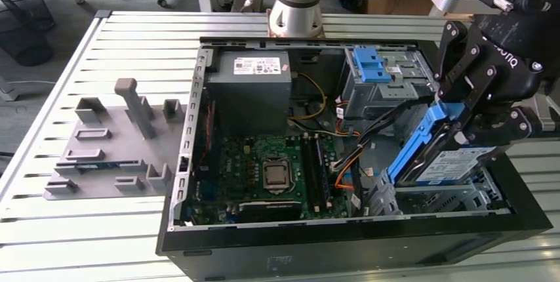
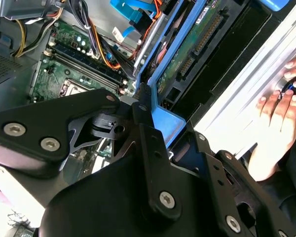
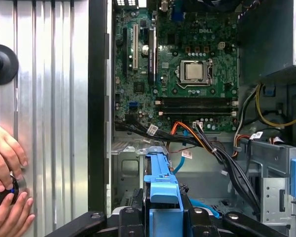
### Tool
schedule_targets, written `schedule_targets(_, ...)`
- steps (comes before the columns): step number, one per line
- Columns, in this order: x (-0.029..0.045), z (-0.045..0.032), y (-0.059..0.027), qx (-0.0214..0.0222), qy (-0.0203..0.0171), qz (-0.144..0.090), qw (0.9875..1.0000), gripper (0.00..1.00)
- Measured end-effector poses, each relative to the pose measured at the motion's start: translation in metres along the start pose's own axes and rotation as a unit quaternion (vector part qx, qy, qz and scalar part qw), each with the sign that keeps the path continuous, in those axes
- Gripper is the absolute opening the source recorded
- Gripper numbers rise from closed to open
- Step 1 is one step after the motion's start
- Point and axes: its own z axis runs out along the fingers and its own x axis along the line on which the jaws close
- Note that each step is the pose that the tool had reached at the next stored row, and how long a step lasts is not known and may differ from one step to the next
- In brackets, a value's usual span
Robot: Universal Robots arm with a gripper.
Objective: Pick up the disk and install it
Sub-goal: 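Insert the disk into the insertion slot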
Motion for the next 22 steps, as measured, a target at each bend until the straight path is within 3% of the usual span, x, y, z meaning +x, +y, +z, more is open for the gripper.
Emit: schedule_targets(22,0.0,0.0154,-0.0001,0.0,0.0,0.0,1.0,0.36)
